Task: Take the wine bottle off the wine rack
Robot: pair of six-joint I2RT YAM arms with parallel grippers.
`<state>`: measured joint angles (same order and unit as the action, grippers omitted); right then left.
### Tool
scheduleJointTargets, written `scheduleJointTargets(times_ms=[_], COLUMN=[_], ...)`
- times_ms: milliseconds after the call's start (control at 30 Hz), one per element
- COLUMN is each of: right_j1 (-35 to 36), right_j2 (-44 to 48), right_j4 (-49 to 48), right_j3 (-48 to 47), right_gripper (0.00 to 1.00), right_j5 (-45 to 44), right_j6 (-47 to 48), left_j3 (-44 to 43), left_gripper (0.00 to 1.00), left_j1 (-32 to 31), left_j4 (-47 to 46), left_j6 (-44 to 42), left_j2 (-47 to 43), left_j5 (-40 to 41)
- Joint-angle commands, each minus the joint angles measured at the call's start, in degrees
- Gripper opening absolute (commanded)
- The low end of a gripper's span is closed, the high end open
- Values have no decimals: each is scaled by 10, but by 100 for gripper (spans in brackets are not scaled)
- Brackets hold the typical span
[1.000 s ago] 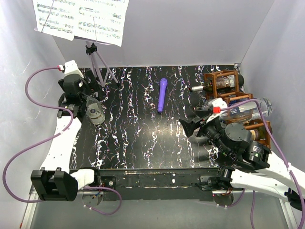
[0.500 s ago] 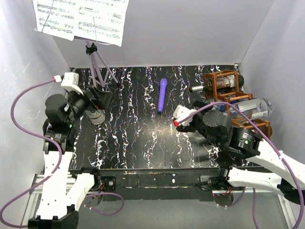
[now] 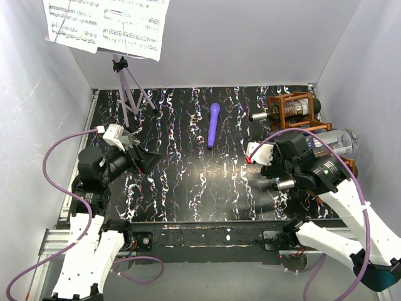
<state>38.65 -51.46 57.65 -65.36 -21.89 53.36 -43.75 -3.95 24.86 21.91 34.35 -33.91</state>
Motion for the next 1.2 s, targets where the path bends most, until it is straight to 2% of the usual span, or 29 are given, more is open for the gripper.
scheduleJointTargets(times_ms=[0, 100, 300, 367, 433, 567, 1167], right_j1=[-43, -73, -120, -136, -152, -180, -220], right_j2=[-3, -6, 2, 4, 4, 9, 18], right_j4=[10, 2, -42, -68, -88, -117, -249], right_j3=[11, 19, 47, 63, 77, 91, 181], right_gripper=[81, 79, 80, 77, 70, 70, 65], right_j5=[48, 89, 105, 111, 109, 116, 120], right_j6=[86, 103, 168, 191, 217, 249, 327], left_j3=[25, 41, 50, 50, 51, 52, 50], left_gripper=[98, 98, 98, 98, 98, 98, 98], left_j1=[-4, -6, -10, -10, -12, -19, -29], left_j4=[-30, -39, -48, -48, -47, -43, -35], left_j6=[1, 0, -4, -4, -4, -7, -11], left_j2=[-17, -23, -31, -34, -40, -53, -68], left_j5=[-4, 2, 7, 9, 8, 12, 24])
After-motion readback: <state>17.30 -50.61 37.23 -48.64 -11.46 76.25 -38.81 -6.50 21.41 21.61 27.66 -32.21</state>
